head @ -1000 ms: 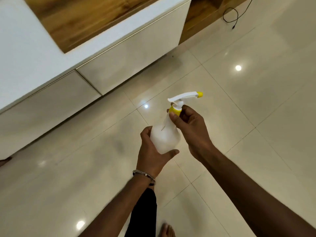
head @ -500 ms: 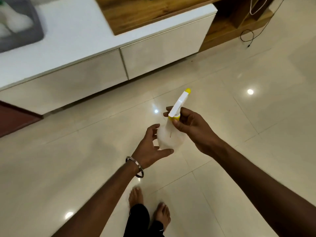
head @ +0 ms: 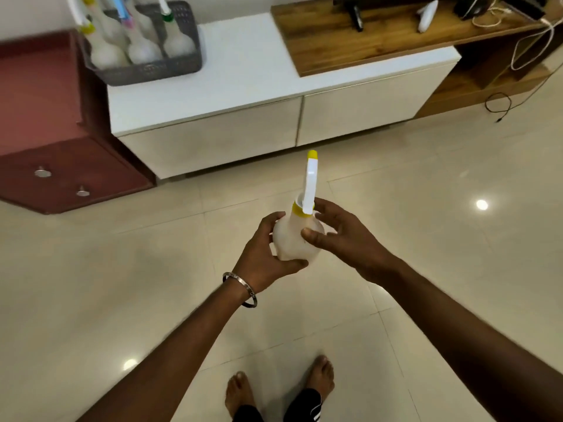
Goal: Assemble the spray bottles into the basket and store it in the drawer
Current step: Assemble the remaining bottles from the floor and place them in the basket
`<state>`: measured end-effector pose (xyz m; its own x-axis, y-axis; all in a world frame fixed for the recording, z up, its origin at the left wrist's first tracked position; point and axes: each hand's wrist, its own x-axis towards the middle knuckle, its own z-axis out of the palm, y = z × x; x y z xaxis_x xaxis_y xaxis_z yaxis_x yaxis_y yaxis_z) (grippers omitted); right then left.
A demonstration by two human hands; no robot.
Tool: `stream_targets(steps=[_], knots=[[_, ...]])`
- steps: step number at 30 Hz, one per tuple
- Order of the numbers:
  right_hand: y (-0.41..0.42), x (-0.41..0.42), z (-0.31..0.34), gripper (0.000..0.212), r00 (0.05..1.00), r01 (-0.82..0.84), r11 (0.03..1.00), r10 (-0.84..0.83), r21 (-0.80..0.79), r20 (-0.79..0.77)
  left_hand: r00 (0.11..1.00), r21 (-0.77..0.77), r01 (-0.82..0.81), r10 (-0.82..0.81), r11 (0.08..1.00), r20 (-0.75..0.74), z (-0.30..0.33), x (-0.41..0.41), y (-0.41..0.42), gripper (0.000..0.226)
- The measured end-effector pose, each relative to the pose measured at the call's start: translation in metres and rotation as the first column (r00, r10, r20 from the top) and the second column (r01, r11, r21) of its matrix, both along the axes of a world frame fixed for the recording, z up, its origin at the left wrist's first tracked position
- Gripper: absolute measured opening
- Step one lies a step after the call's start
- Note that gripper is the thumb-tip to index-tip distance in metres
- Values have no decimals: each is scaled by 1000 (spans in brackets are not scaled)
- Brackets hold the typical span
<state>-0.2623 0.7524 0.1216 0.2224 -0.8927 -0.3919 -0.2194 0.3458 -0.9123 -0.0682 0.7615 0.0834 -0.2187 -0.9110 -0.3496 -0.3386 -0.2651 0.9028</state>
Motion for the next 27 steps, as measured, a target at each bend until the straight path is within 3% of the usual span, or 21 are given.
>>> stream_targets(steps=[3, 16, 24, 27], knots=[[9, 37, 2, 84, 1000, -22, 998, 23, 54, -15, 999, -25, -45, 45, 999, -8, 14, 38, 1, 92], [-30, 153, 12, 74, 990, -99, 995, 97, 13, 101, 989, -93, -145, 145, 985, -3, 34, 152, -23, 92], [-129, 194, 21, 72, 988, -144, 986, 147, -80, 40, 985, -133, -175, 171, 976, -36, 46, 190, -111, 82], [-193, 201, 28, 74, 988, -144, 985, 148, -94, 35, 982, -144, -189, 187, 971, -30, 56, 200, -173, 89]])
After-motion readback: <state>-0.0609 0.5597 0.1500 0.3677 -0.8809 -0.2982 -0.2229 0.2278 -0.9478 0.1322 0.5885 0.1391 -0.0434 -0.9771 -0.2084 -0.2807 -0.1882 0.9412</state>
